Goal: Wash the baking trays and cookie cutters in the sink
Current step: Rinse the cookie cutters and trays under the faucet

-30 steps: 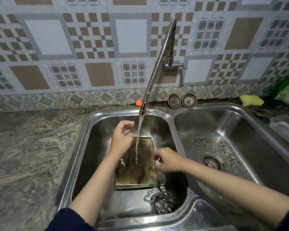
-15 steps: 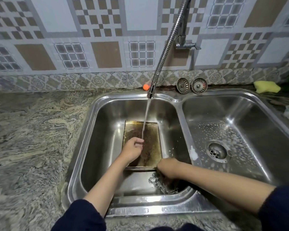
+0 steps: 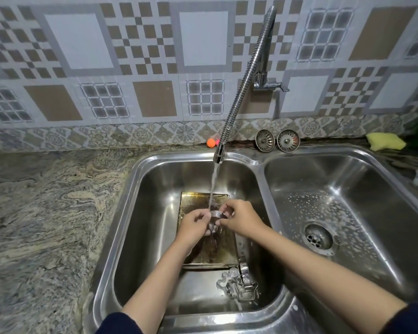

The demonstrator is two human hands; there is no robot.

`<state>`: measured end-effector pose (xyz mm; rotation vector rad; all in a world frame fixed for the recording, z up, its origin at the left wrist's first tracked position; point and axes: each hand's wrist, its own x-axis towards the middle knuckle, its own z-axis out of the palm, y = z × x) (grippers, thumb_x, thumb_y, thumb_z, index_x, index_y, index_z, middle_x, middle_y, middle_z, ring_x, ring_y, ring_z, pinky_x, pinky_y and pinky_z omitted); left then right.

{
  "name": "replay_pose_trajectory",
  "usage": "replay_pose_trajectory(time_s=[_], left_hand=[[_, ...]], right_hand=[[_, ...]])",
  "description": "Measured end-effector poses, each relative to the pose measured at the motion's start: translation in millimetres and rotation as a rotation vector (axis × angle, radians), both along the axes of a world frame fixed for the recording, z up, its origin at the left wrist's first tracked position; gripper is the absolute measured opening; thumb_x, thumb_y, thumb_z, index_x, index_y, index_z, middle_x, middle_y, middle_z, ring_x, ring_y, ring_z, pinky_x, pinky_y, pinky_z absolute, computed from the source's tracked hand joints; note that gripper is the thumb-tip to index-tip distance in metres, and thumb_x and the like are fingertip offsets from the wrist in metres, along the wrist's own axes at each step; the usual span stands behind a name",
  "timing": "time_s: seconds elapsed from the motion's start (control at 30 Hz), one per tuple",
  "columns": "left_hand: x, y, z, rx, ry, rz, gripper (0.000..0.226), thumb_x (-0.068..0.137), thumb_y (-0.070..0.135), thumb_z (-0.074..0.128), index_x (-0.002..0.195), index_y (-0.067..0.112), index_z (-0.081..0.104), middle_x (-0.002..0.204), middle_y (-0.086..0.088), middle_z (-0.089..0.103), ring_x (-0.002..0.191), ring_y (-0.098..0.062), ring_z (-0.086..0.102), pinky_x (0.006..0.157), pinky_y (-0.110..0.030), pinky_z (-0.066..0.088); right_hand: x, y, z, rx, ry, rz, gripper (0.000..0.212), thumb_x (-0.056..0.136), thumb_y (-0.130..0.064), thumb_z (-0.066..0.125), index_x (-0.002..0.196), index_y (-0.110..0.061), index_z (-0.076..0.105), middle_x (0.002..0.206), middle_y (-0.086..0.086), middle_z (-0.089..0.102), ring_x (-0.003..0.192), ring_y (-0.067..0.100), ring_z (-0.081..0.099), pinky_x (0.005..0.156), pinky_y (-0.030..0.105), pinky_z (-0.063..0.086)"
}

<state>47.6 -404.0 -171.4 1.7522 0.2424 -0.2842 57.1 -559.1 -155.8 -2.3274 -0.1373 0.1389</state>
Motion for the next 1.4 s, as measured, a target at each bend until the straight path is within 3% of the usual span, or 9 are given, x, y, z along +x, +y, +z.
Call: replay_pose_trajectory(time_s=[0.13,0.23,0.3,0.4,0.53,0.73,0.93,1.13,1.4], left_hand=[[10,0,3,0.006,-0.055,0.101,0.018,0.094,0.015,0.054,0.106,0.015,0.067,0.093,0.003,0.068,0.079,-0.008,0.061,0.066,-0.011,0.051],[15,-6,4,-0.047,-0.041,0.115,0.02,0.094,0.016,0.055,0.109,0.019,0.067,0.107,0.002,0.068,0.095,-0.012,0.063,0.081,-0.023,0.054],[15,-13,7,-0.102,-0.024,0.118,0.018,0.095,0.017,0.054,0.109,0.018,0.065,0.097,0.004,0.066,0.084,-0.007,0.062,0.066,-0.015,0.052],[17,-23,7,-0.161,0.051,0.114,0.022,0.095,0.028,0.053,0.111,0.017,0.064,0.075,0.002,0.061,0.061,-0.011,0.053,0.046,-0.02,0.039],[18,-33,10,-0.322,0.161,0.079,0.027,0.095,0.034,0.052,0.117,0.019,0.059,0.072,0.001,0.06,0.052,-0.01,0.051,0.039,-0.019,0.031],[22,-17,8,-0.35,0.203,0.17,0.028,0.095,0.04,0.051,0.119,0.03,0.058,0.105,-0.004,0.063,0.087,-0.026,0.065,0.071,-0.032,0.054],[20,7,7,-0.411,0.232,0.293,0.037,0.094,0.036,0.054,0.129,0.025,0.055,0.123,-0.017,0.061,0.098,-0.038,0.063,0.071,-0.035,0.056],[15,17,4,-0.381,0.245,0.303,0.034,0.094,0.036,0.054,0.126,0.025,0.056,0.118,-0.014,0.064,0.099,-0.032,0.063,0.07,-0.034,0.053],[9,15,-1,-0.348,0.253,0.289,0.031,0.092,0.034,0.058,0.122,0.026,0.06,0.116,-0.004,0.066,0.1,-0.026,0.064,0.088,-0.041,0.05]], right_hand=[[4,6,-13,0.189,-0.027,-0.081,0.024,0.072,-0.021,0.082,0.094,-0.022,0.072,0.087,-0.009,0.068,0.08,0.002,0.06,0.072,0.016,0.046],[4,4,-20,0.364,-0.001,-0.145,0.03,0.075,-0.019,0.079,0.104,-0.023,0.072,0.103,-0.007,0.071,0.098,0.006,0.064,0.088,0.024,0.052],[3,0,-23,0.47,-0.003,-0.214,0.032,0.076,-0.015,0.078,0.107,-0.018,0.072,0.104,-0.004,0.071,0.1,0.009,0.065,0.091,0.027,0.053],[1,-6,-23,0.615,0.024,-0.319,0.03,0.077,-0.009,0.077,0.106,-0.014,0.071,0.101,-0.001,0.072,0.097,0.01,0.067,0.088,0.025,0.055],[2,-10,-24,0.641,-0.014,-0.306,0.026,0.078,-0.008,0.076,0.102,-0.018,0.073,0.099,-0.002,0.074,0.095,0.01,0.069,0.086,0.025,0.055],[8,2,-25,0.621,-0.01,-0.247,0.03,0.079,-0.005,0.074,0.109,-0.011,0.071,0.106,0.002,0.072,0.095,0.001,0.066,0.085,0.014,0.05],[10,25,-27,0.559,0.017,-0.145,0.03,0.084,-0.009,0.07,0.109,-0.025,0.069,0.106,-0.012,0.068,0.097,-0.005,0.062,0.084,0.008,0.045],[10,31,-30,0.566,0.06,-0.144,0.03,0.085,-0.005,0.068,0.114,-0.013,0.069,0.103,-0.012,0.066,0.088,-0.012,0.058,0.072,0.0,0.042],[0,21,-32,0.546,0.055,-0.12,0.031,0.083,-0.01,0.071,0.11,-0.024,0.07,0.108,-0.009,0.07,0.101,-0.001,0.063,0.089,0.014,0.047]])
